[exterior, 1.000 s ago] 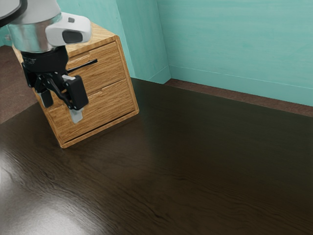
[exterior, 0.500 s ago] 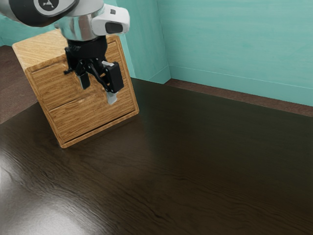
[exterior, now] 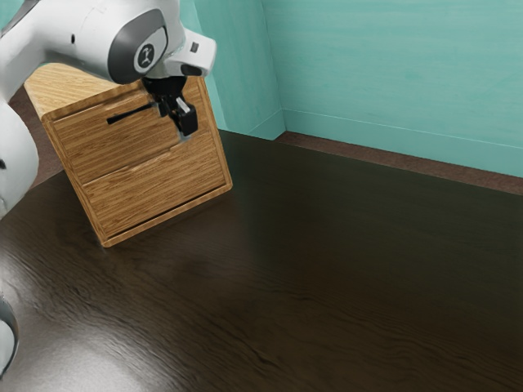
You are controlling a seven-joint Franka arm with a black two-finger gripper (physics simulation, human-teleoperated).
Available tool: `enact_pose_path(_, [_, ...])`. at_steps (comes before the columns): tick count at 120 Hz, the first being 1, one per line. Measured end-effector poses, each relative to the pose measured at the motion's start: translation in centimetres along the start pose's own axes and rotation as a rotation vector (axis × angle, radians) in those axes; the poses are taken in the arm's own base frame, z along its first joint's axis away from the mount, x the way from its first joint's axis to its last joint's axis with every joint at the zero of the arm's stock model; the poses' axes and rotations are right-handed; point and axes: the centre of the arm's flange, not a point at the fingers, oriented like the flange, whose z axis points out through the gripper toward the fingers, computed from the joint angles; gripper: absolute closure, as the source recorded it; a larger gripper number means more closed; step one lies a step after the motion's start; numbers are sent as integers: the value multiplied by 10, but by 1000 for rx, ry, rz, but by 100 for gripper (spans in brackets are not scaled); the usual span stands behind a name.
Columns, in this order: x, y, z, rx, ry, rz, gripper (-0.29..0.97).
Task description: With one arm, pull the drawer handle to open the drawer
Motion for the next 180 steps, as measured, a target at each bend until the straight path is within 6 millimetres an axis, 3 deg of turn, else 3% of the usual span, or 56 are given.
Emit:
enact_pose_path(18, [-12,-32,10,59,-25,40,25])
enact_pose_path(49, [-11,-50,16,101,-29,126,39])
enact_pose_path(60, [-11,-58,20,113,-31,141,40])
enact_pose_path(73, [-2,-64,41,97,-16,157,41])
enact_pose_path(89, [-7,-80,42,108,-1,160,39])
enact_pose_path(116, [-12,-82,28,135,-30,200,41])
enact_pose_path(180, [-16,-85,48,120,-98,241,46])
